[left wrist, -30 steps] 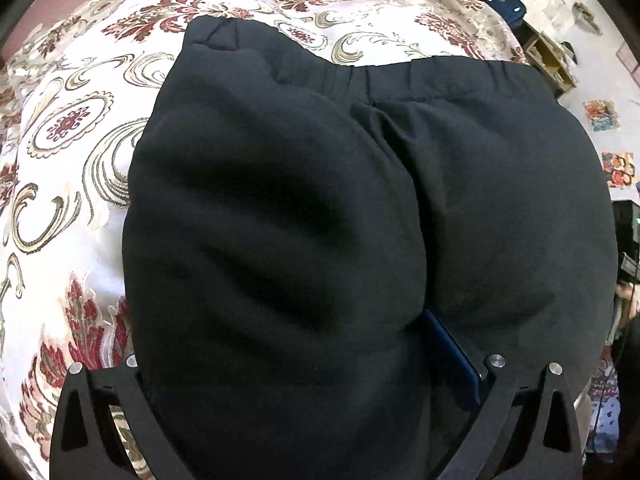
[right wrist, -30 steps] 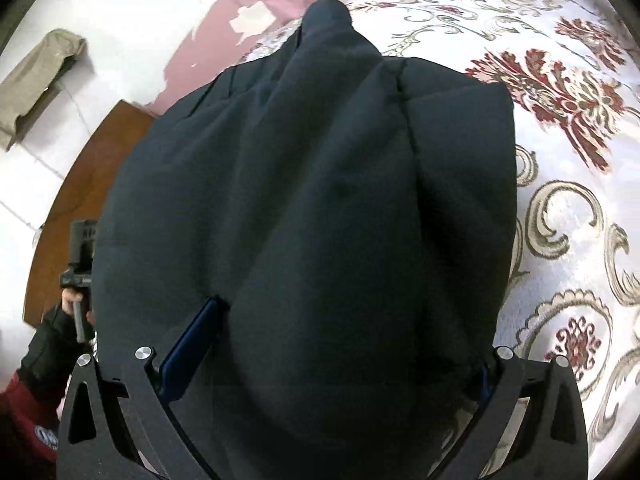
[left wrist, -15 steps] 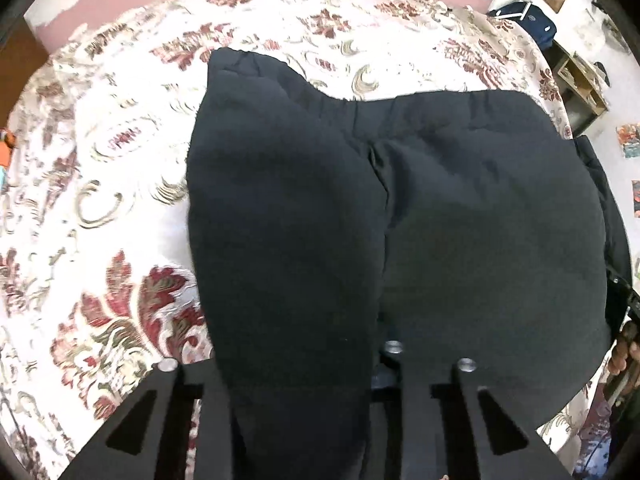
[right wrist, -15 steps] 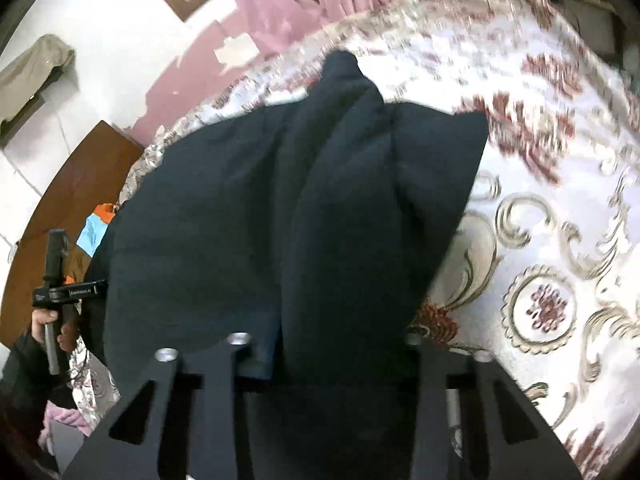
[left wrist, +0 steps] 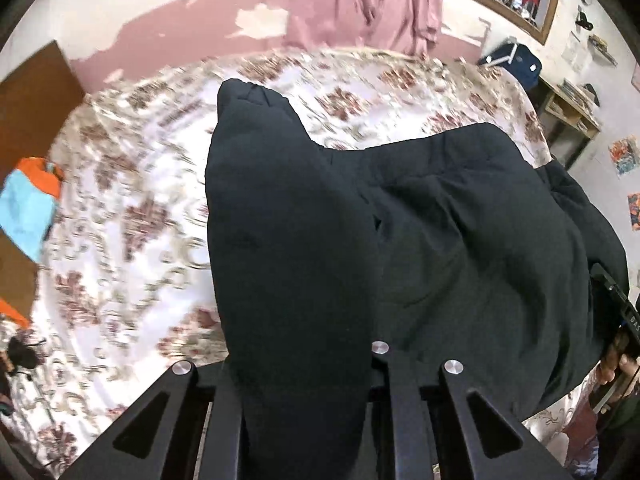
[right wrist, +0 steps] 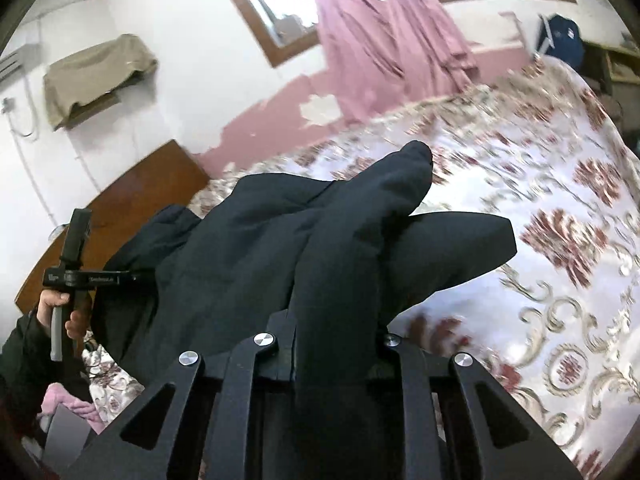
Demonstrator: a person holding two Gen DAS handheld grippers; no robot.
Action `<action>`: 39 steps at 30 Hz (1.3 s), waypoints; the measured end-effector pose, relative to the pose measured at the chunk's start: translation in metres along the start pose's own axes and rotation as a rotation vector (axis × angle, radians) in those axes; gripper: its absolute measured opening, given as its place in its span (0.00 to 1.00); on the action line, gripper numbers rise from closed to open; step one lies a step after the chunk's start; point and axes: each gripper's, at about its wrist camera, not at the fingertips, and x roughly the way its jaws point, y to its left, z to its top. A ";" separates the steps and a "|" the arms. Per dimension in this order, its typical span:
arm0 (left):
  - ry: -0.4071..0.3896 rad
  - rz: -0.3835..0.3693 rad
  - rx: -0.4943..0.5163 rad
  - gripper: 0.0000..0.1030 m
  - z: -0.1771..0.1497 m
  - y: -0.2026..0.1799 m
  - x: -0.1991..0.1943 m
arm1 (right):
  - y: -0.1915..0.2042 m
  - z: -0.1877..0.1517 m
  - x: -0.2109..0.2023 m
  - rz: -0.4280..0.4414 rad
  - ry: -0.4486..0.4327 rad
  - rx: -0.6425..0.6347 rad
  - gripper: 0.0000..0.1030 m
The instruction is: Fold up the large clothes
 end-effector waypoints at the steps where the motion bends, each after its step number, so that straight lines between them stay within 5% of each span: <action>1: -0.007 0.012 -0.006 0.16 0.001 0.006 -0.005 | 0.009 0.002 0.003 0.015 -0.009 -0.004 0.17; 7: -0.017 0.084 -0.070 0.16 -0.002 0.046 -0.006 | 0.032 0.007 0.039 0.065 -0.039 -0.028 0.17; 14: 0.069 0.177 -0.109 0.19 -0.023 0.072 0.069 | 0.037 -0.023 0.100 -0.003 0.023 -0.022 0.17; 20: 0.045 0.224 -0.071 0.61 -0.044 0.071 0.093 | -0.002 -0.055 0.127 -0.123 0.130 0.126 0.27; 26: 0.007 0.285 -0.083 0.81 -0.047 0.071 0.088 | -0.005 -0.059 0.116 -0.164 0.104 0.123 0.71; 33: 0.006 0.284 -0.109 0.85 -0.055 0.074 0.079 | 0.020 -0.057 0.114 -0.274 0.120 -0.023 0.82; 35: -0.040 0.276 -0.115 0.85 -0.060 0.071 0.069 | 0.032 -0.058 0.102 -0.306 0.069 -0.079 0.93; 39: -0.149 0.234 -0.163 0.85 -0.072 0.070 0.045 | 0.049 -0.051 0.087 -0.305 0.027 -0.127 0.96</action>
